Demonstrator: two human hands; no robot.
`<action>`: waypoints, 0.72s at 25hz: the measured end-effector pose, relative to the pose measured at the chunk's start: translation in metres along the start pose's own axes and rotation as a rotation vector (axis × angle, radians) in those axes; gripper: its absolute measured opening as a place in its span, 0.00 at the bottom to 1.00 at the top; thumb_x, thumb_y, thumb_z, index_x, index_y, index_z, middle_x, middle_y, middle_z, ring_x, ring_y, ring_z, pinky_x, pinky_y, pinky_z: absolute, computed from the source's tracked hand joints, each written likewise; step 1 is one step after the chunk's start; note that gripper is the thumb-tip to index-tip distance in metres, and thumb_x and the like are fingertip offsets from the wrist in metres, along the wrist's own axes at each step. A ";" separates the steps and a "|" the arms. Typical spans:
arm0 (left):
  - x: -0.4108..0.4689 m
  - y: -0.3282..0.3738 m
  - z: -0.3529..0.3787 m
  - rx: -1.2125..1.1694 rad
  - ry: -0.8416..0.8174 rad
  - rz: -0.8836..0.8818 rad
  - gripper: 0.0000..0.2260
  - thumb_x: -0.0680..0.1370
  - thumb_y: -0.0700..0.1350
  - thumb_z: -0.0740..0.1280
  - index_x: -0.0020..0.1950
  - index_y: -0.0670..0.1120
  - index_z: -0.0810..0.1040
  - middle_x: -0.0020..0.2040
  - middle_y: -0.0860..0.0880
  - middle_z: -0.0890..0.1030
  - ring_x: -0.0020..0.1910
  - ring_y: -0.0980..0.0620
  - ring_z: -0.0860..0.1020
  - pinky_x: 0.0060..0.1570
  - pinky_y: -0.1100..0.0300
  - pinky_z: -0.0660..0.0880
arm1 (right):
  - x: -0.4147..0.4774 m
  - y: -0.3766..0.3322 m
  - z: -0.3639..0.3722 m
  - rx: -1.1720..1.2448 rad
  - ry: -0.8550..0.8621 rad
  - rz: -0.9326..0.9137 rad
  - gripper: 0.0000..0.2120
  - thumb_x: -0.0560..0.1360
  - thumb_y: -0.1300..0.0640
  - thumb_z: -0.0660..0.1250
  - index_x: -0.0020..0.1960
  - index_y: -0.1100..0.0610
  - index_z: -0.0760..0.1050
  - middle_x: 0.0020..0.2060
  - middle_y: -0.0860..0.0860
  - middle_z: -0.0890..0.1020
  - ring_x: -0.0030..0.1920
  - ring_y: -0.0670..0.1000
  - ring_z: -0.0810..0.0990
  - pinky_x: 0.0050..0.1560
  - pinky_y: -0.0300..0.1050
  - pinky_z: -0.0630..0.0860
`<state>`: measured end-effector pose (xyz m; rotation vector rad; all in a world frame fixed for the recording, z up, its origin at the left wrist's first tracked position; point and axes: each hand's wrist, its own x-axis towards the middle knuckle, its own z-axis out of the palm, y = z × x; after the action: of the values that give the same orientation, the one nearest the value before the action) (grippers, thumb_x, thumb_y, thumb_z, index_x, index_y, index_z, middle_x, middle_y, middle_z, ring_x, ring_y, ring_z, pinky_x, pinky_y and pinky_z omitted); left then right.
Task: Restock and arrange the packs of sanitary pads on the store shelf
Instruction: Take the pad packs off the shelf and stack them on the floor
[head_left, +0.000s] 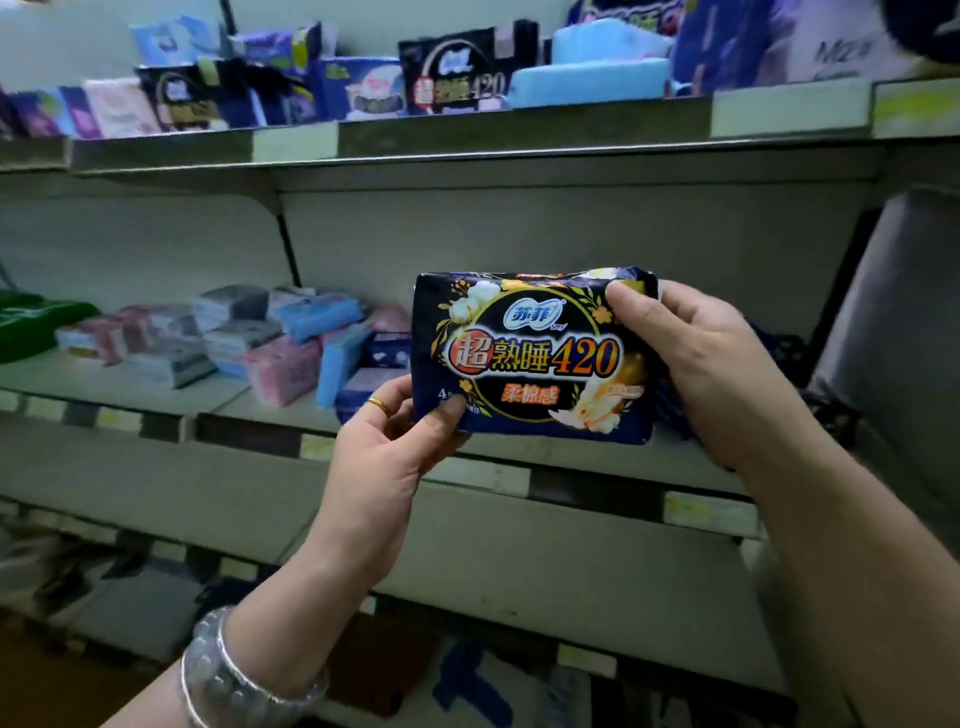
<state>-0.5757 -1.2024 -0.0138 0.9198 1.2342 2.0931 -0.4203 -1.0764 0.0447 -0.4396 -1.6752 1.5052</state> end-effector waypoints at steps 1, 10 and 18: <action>0.006 -0.008 0.010 -0.005 -0.025 -0.014 0.12 0.66 0.41 0.68 0.49 0.44 0.77 0.41 0.50 0.84 0.43 0.53 0.81 0.47 0.62 0.79 | 0.000 0.001 -0.013 -0.020 0.019 0.010 0.19 0.66 0.48 0.67 0.52 0.58 0.76 0.42 0.54 0.85 0.41 0.52 0.85 0.42 0.48 0.82; 0.039 -0.072 0.107 -0.009 -0.204 -0.094 0.13 0.67 0.43 0.68 0.51 0.45 0.78 0.45 0.50 0.85 0.48 0.52 0.82 0.46 0.63 0.79 | 0.000 0.008 -0.126 -0.157 0.216 0.101 0.22 0.63 0.52 0.73 0.54 0.58 0.75 0.44 0.54 0.85 0.43 0.53 0.85 0.43 0.48 0.82; 0.051 -0.107 0.159 -0.009 -0.333 -0.201 0.11 0.71 0.38 0.66 0.53 0.45 0.77 0.49 0.48 0.84 0.49 0.51 0.82 0.49 0.62 0.79 | -0.007 0.018 -0.180 -0.109 0.370 0.096 0.21 0.60 0.55 0.72 0.52 0.58 0.77 0.40 0.52 0.85 0.40 0.51 0.84 0.42 0.45 0.81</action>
<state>-0.4729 -1.0344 -0.0397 1.0441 1.0911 1.7065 -0.2847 -0.9600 0.0154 -0.8148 -1.4618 1.3076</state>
